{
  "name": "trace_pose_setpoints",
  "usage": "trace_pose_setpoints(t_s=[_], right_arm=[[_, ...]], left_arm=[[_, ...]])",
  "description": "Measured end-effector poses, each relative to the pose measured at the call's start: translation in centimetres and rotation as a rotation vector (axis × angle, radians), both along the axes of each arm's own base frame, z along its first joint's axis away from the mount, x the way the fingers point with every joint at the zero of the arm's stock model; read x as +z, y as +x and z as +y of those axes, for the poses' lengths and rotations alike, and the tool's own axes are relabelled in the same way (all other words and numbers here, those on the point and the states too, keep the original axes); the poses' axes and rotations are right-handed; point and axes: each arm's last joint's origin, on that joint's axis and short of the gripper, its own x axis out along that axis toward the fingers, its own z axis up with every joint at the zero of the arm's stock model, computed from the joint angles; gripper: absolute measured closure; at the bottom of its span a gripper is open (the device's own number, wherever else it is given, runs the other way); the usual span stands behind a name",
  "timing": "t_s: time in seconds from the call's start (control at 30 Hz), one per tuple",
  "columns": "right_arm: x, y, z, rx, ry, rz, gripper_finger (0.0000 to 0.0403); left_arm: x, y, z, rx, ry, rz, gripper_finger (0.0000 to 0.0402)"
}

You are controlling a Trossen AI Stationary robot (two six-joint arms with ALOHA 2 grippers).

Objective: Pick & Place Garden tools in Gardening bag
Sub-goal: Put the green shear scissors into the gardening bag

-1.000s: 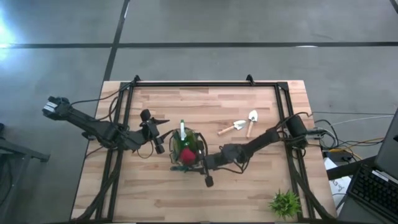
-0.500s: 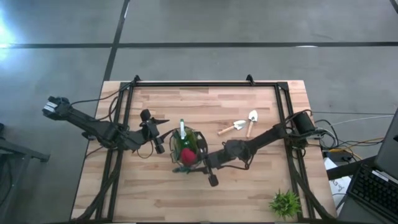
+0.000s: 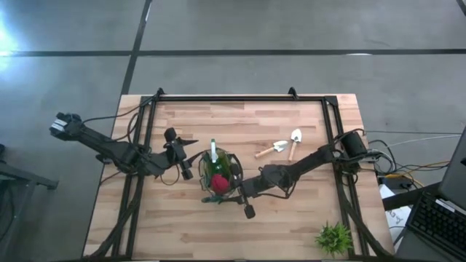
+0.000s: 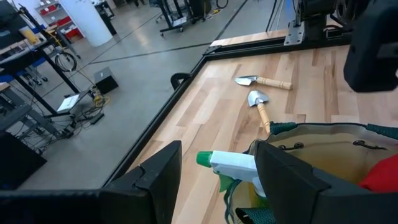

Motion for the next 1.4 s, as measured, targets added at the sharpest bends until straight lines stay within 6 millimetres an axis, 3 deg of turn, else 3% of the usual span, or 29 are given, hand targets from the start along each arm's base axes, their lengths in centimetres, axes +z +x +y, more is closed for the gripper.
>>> trace_pose_setpoints(t_s=[0.47, 1.1, 1.4], right_arm=[[-3.5, 1.1, -1.4, -0.066, 0.006, -0.013, 0.0345], [-5.0, -0.1, -1.0, -0.162, 0.076, 0.058, 0.0346], [-4.9, -0.8, 0.7, -0.291, 0.085, 0.043, 0.0346]], left_arm=[[0.0, 0.0, 0.0, 0.0, 0.003, 0.0, 0.0195], [0.0, 0.0, 0.0, -0.005, 0.013, 0.006, 0.0195], [0.0, 0.0, 0.0, -0.005, 0.014, 0.007, 0.0195]])
